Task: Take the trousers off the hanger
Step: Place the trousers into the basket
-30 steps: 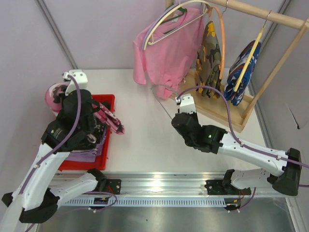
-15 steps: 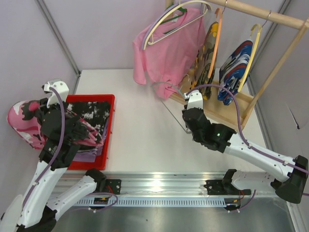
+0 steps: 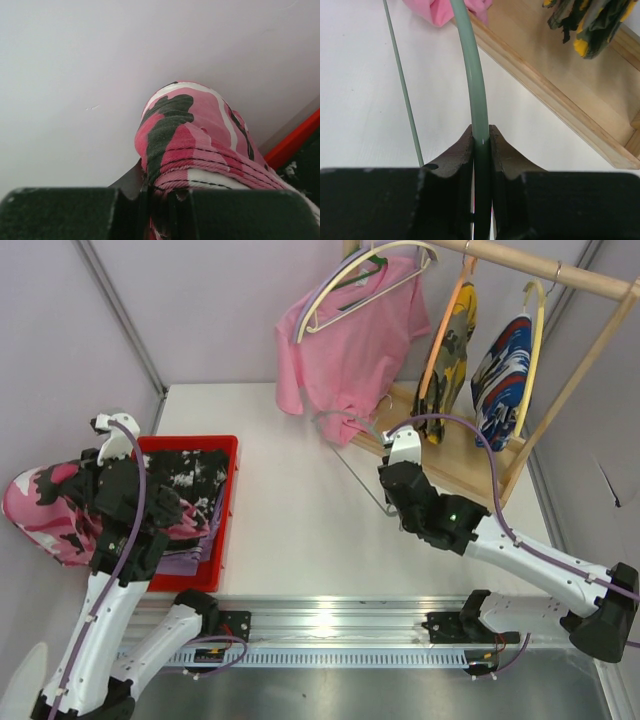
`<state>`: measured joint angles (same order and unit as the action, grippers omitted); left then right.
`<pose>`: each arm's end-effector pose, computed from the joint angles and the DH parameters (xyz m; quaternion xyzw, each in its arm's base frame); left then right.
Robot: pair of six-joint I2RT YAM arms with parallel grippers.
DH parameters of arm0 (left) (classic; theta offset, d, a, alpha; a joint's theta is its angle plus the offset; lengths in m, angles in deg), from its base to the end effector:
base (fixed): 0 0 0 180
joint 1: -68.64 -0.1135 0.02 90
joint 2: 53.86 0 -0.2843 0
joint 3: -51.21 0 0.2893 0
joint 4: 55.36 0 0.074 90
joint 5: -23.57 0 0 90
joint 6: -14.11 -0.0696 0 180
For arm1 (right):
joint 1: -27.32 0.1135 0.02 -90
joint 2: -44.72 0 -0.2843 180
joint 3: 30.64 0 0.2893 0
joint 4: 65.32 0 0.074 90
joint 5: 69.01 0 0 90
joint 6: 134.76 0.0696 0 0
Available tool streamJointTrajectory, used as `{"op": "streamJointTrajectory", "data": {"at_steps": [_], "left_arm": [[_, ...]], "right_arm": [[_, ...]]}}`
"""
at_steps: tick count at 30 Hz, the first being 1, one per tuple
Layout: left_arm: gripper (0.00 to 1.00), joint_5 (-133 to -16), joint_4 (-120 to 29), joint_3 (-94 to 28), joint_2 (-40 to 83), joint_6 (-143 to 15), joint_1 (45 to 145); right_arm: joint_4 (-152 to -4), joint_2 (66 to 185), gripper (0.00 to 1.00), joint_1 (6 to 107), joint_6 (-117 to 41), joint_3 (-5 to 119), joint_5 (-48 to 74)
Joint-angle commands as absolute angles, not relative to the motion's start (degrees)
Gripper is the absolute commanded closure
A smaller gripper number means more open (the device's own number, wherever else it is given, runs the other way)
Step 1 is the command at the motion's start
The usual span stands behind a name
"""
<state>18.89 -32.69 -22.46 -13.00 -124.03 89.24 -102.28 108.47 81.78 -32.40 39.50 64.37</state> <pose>0.1429 0.0204 0.4703 -0.1624 0.6830 0.5567 0.4442 0.2069 0.2074 0.3373 -0.1189 0.8190 -0.0143 0.5612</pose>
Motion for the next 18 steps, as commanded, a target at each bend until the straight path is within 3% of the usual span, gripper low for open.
{"op": "streamJointTrajectory", "data": {"at_steps": [1, 7, 18], "left_arm": [[1.00, 19.53, -33.37, -25.97, -13.43, -130.73, 85.97], [1.00, 17.16, -38.73, -25.81, -14.48, -139.60, 84.02], [1.00, 9.61, -35.84, -21.67, -14.05, -140.05, 82.71]], "right_arm": [[-99.09, 107.82, 1.00, 80.77, -32.46, 40.21, 63.89], [-98.12, 108.79, 1.00, 79.36, -32.72, 40.13, 62.39], [-97.59, 108.35, 1.00, 76.11, -32.90, 39.25, 60.11]]}}
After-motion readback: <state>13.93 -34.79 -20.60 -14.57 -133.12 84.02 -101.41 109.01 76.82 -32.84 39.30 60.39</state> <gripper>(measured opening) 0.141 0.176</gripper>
